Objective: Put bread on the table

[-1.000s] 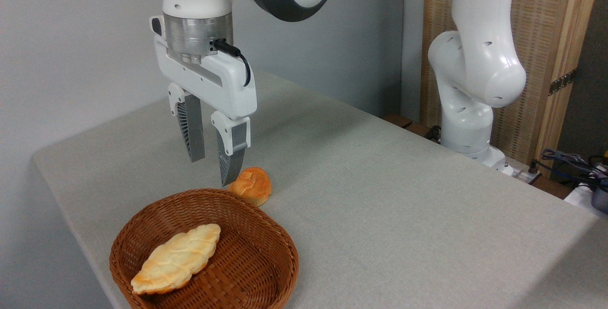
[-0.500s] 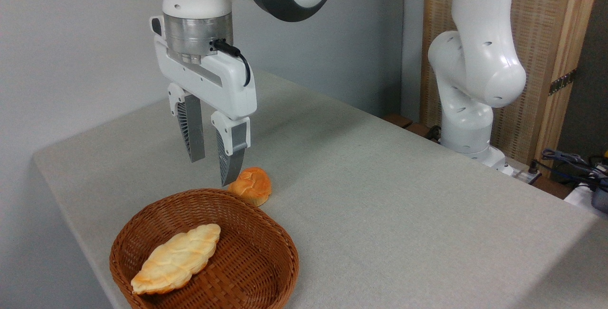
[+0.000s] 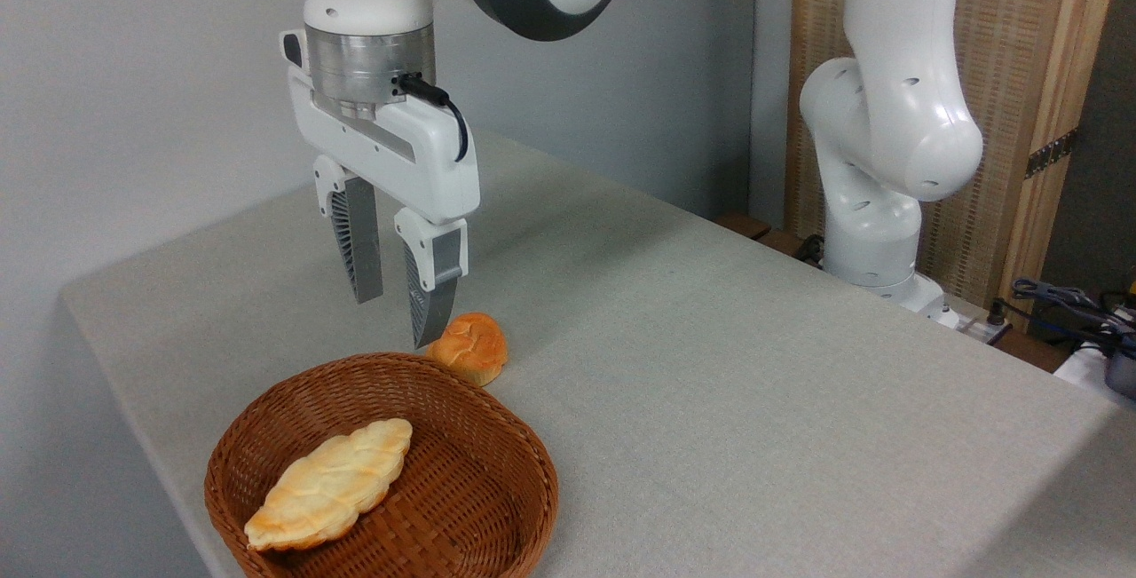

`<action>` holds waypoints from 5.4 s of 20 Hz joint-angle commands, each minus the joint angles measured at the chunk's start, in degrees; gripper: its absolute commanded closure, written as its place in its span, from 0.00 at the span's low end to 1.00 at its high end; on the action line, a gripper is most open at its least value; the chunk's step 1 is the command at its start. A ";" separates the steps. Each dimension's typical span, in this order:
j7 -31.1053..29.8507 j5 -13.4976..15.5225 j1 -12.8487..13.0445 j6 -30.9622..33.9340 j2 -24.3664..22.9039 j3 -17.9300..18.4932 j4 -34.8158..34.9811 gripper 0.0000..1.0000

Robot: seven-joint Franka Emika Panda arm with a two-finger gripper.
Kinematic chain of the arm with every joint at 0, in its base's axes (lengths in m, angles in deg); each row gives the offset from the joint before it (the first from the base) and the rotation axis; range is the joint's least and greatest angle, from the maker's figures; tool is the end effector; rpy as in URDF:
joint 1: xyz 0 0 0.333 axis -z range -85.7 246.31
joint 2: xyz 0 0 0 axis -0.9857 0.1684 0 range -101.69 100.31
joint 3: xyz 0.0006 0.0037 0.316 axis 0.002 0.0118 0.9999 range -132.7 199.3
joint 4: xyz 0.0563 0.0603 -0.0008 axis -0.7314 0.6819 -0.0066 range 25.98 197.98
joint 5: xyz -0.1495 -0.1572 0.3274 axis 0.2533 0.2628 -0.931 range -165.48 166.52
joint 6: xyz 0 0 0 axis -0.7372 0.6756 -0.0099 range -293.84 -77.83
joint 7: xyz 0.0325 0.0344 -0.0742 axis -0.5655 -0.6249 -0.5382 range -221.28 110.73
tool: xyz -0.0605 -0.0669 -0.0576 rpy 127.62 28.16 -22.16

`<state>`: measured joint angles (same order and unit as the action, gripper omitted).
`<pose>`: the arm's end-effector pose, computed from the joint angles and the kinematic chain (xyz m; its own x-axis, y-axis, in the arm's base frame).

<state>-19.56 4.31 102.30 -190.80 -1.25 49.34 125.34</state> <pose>0.5726 -0.0636 0.5534 0.7473 -0.6431 0.1674 -0.6470 -0.7616 -0.0378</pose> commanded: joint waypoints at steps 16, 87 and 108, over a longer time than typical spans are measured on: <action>-0.74 0.61 0.25 -0.09 0.03 0.22 -0.18 0.00; -6.10 14.67 0.25 -25.66 16.99 4.79 0.35 0.00; -5.66 14.05 0.86 -26.63 18.40 3.38 0.17 0.55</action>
<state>-25.07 18.26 102.99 -216.52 16.86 52.62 125.83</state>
